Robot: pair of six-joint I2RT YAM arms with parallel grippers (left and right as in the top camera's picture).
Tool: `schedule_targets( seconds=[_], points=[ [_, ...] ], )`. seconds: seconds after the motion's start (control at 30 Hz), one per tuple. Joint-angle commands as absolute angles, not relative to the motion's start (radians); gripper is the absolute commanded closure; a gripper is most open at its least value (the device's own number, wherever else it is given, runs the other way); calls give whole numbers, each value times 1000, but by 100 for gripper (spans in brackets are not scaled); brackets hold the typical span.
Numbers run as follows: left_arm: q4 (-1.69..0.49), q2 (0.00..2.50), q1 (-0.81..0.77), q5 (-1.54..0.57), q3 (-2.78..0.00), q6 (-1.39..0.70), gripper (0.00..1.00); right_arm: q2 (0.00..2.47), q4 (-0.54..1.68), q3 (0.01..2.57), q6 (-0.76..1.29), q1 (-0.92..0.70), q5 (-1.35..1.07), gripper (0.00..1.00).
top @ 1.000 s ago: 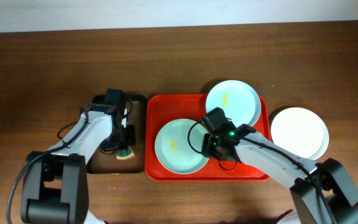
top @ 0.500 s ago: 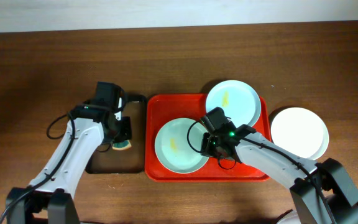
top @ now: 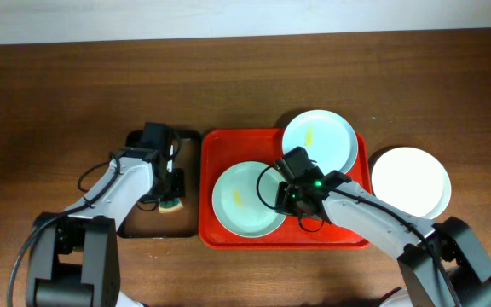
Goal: Clean dirty plates on tray and stack at the side
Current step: 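Lift the sponge with the left gripper and carry it over the blue plate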
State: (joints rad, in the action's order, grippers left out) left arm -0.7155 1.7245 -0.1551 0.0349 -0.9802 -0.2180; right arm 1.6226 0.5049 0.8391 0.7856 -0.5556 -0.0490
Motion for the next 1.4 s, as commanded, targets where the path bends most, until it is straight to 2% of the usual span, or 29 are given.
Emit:
schedule_targets(
  seconds=[0.0,0.03,0.1,0.13,0.17,0.23,0.6,0.77,0.9,0.97,1.0,1.03,1.07,1.13,1.2,1.27,1.3,1.37],
  points=[
    [-741,1739,-154,42,-1027,-155,100,1630,493,828,790,-562,-24,96],
    [-775,1734,-154,43,-1070,-155,100,1630,492,828,790,-562,-24,96],
    [-825,1729,-154,43,-1142,-155,100,1630,492,828,790,-562,-24,80],
    [-846,1729,-154,43,-1173,-154,100,1630,492,828,790,-562,-24,78],
    [-859,1729,-154,47,-1192,-154,100,1630,491,828,790,-562,-24,79],
    [-889,1729,-154,51,-1224,-109,100,1630,483,828,790,-562,-21,96],
    [-941,1729,-216,110,-1227,-84,100,1630,459,828,733,-562,-22,96],
    [-941,1729,-218,161,-1229,-111,100,1630,447,828,733,-562,-101,96],
    [-1003,1728,-220,-22,-1323,-28,100,1630,447,828,733,-562,-101,96],
    [-1051,1720,-220,-39,-1408,-30,100,1630,447,828,753,-562,-125,96],
    [-1073,1712,-220,-49,-1445,-39,100,1630,441,828,761,-562,-152,85],
    [-1077,1707,-220,-70,-1450,-41,100,1630,435,828,761,-562,-162,69],
    [-1087,1705,-220,-91,-1450,-41,100,1630,429,828,760,-561,-140,65],
    [-1105,1705,-220,-90,-1433,-40,100,1630,428,828,760,-560,-30,66],
    [-1102,1705,-220,-90,-1422,-40,100,1630,425,828,760,-560,-10,75],
    [-1099,1705,-220,-90,-1413,-40,100,1630,405,828,760,-562,-10,92],
    [-1094,1705,-220,-90,-1409,-41,100,1630,399,828,760,-562,-10,96],
    [-1093,1705,-220,-90,-1407,-40,100,1630,402,828,760,-562,-11,96]
  ],
)
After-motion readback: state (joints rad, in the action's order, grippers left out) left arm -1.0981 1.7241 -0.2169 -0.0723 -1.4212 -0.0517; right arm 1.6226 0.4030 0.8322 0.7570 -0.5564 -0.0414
